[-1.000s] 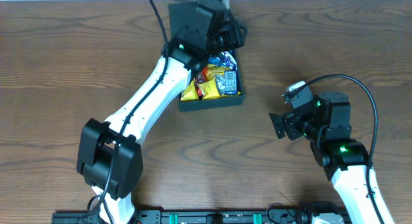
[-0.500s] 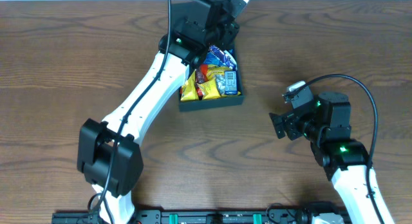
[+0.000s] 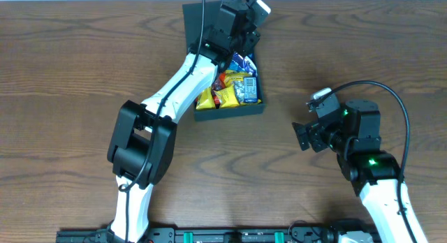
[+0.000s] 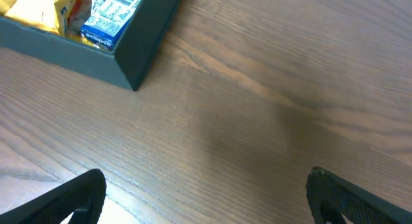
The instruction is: Pack container
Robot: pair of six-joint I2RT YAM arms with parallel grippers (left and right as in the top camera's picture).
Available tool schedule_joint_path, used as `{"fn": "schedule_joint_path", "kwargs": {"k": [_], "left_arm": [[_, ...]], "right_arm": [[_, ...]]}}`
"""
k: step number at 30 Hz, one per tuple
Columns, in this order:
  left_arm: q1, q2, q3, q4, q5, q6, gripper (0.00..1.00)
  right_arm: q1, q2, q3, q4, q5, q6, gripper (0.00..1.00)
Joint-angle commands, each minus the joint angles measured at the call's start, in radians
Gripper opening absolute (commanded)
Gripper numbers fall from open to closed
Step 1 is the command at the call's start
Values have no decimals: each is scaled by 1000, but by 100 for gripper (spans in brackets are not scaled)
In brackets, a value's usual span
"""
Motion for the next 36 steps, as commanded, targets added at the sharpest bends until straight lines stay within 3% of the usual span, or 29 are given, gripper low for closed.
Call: {"fn": "schedule_joint_path", "kwargs": {"k": [1, 27, 36], "left_arm": [[5, 31, 13, -5, -89, 43, 6], [6, 33, 13, -270, -109, 92, 6], [3, 32, 13, -382, -225, 121, 5]], "right_arm": [[-9, -1, -1, 1, -11, -11, 99], [-9, -1, -1, 1, -11, -11, 99], [-9, -1, -1, 1, -11, -11, 99]]}}
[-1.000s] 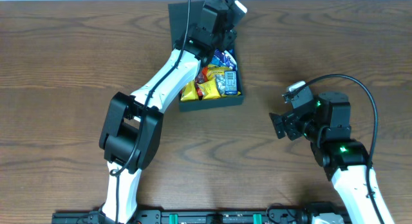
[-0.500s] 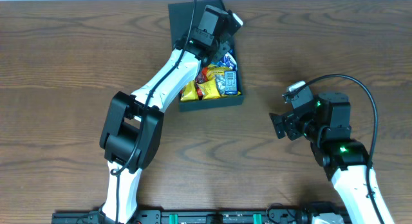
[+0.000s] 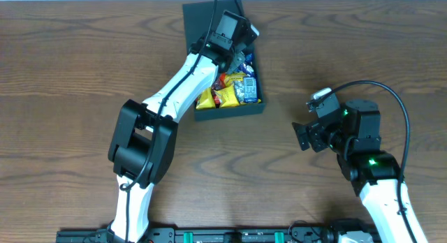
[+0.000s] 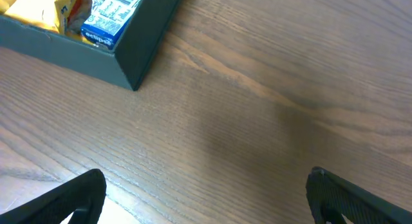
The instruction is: Pack container
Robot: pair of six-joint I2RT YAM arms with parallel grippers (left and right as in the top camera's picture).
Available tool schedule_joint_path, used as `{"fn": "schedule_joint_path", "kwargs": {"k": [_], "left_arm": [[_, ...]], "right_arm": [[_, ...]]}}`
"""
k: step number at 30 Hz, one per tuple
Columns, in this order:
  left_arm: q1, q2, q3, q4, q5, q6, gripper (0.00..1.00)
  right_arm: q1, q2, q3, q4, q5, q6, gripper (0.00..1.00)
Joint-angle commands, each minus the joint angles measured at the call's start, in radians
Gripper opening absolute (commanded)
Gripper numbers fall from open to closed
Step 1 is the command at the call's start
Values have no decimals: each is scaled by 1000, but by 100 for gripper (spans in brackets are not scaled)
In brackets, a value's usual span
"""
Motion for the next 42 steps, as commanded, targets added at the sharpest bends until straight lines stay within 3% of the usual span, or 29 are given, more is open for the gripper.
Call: {"fn": "schedule_joint_path", "kwargs": {"k": [1, 11, 17, 20, 28, 34, 38, 39, 41, 42], "left_arm": [[1, 21, 12, -32, -76, 26, 5], [-51, -9, 12, -183, -145, 42, 6], [-97, -11, 12, -283, -370, 48, 6], [-122, -29, 13, -282, -411, 48, 6], [-165, -175, 34, -284, -294, 72, 6], [-130, -190, 217, -465, -103, 202, 6], [-95, -190, 278, -469, -20, 234, 6], [-82, -190, 282, -455, -2, 232, 17], [-65, -190, 282, -447, 31, 228, 74], [-60, -190, 282, -445, 42, 209, 95]], "right_arm": [[-9, -1, -1, 1, -11, -11, 99], [-9, -1, -1, 1, -11, -11, 99], [-9, -1, -1, 1, -11, -11, 99], [-9, -1, -1, 1, -11, -11, 99], [-9, -1, -1, 1, -11, -11, 99], [-9, -1, -1, 1, -11, -11, 99], [-9, -1, -1, 1, -11, -11, 99], [-9, -1, -1, 1, -11, -11, 99], [-9, -1, -1, 1, -11, -11, 99], [-9, -1, -1, 1, -11, -11, 99]]}}
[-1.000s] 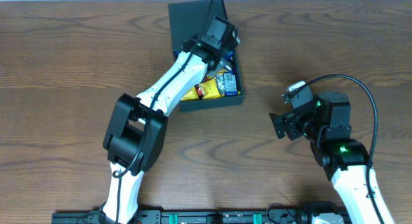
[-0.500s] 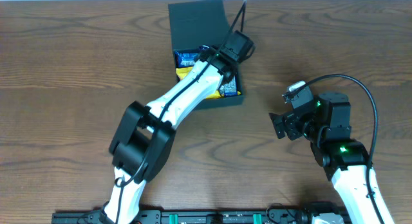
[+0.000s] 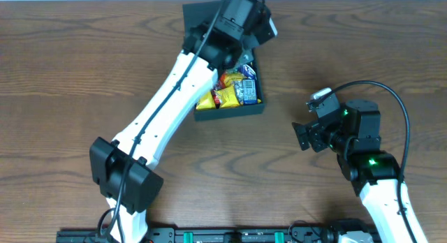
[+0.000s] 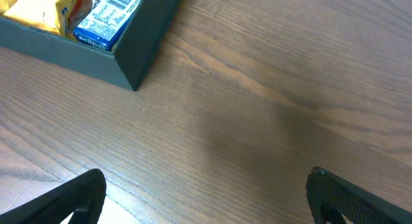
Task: Pack container
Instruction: 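Reach the left gripper over the upright lid's top edge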
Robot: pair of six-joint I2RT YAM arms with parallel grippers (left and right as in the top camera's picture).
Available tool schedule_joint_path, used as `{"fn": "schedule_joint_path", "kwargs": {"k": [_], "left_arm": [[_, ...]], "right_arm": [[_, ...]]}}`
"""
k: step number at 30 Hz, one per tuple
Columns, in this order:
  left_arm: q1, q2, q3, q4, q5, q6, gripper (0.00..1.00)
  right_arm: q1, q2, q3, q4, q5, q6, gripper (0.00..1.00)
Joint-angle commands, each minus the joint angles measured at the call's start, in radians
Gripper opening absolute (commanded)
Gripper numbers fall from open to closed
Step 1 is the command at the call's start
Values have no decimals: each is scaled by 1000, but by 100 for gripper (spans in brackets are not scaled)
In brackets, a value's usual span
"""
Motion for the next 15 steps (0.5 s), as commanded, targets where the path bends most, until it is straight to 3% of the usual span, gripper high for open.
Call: {"fn": "schedule_joint_path", "kwargs": {"k": [1, 9, 15], "left_arm": [[24, 1, 18, 4, 83, -14, 95], [20, 0, 18, -9, 116, -127, 95], [34, 4, 18, 77, 180, -211, 95]], "right_arm": [[-9, -1, -1, 1, -11, -11, 99], [-9, -1, -1, 1, -11, -11, 99], [-9, -1, -1, 1, -11, -11, 99]]}}
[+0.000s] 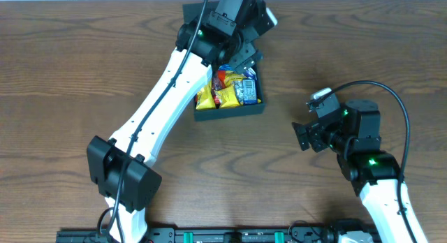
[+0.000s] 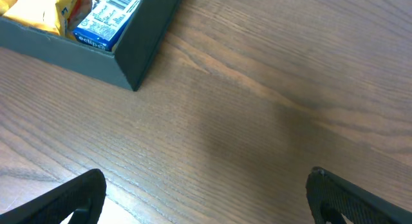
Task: Pack container
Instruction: 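Reach the left gripper over the upright lid's top edge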
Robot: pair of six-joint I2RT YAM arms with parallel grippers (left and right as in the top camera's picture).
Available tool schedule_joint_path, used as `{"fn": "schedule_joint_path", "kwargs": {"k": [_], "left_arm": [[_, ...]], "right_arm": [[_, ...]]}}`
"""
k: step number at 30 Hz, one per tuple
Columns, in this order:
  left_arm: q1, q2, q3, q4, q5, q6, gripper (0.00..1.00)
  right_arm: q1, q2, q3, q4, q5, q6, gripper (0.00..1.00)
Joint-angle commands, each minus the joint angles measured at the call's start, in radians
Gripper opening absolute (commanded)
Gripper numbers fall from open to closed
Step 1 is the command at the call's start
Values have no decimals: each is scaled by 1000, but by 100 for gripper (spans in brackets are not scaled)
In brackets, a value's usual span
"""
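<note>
The dark open container (image 1: 229, 110) sits on the table's far middle, its lid (image 1: 194, 18) standing open behind it. Inside lie yellow packets (image 1: 208, 98), a red-orange packet (image 1: 222, 79) and a blue packet (image 1: 246, 89). My left gripper (image 1: 248, 59) hangs over the container's far right part; its fingers are dark against the box, so their state is unclear. My right gripper (image 1: 302, 137) rests right of the container, open and empty. In the right wrist view the gripper (image 2: 206, 198) shows wide-spread fingers, with the container's corner (image 2: 132, 56) and blue packet (image 2: 106, 21) at upper left.
Brown wooden table (image 1: 70, 75) all around. The left arm (image 1: 167, 96) stretches diagonally from the near left base across to the container. A black cable (image 1: 391, 96) loops over the right arm.
My left wrist has shifted slightly left, and its fingers now show over the container's far right part. The right arm and the packets have not moved.
At first my left gripper was over the container's far end. Then it sat low inside the far part of the box. After that the arm stood raised above it, and the blue packet had shifted slightly. My right gripper stayed open and still throughout.
</note>
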Motion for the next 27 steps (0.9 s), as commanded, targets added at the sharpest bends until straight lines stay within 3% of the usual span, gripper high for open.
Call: {"fn": "schedule_joint_path", "kwargs": {"k": [1, 9, 19, 27], "left_arm": [[19, 6, 18, 13, 30, -64, 95], [90, 32, 35, 27, 25, -27, 95], [138, 311, 389, -149, 37, -28, 95], [120, 413, 444, -164, -36, 75, 95]], "right_arm": [[-9, -1, -1, 1, -11, -11, 99], [-9, -1, -1, 1, -11, -11, 99], [-9, -1, -1, 1, -11, -11, 99], [-9, -1, -1, 1, -11, -11, 99]]}}
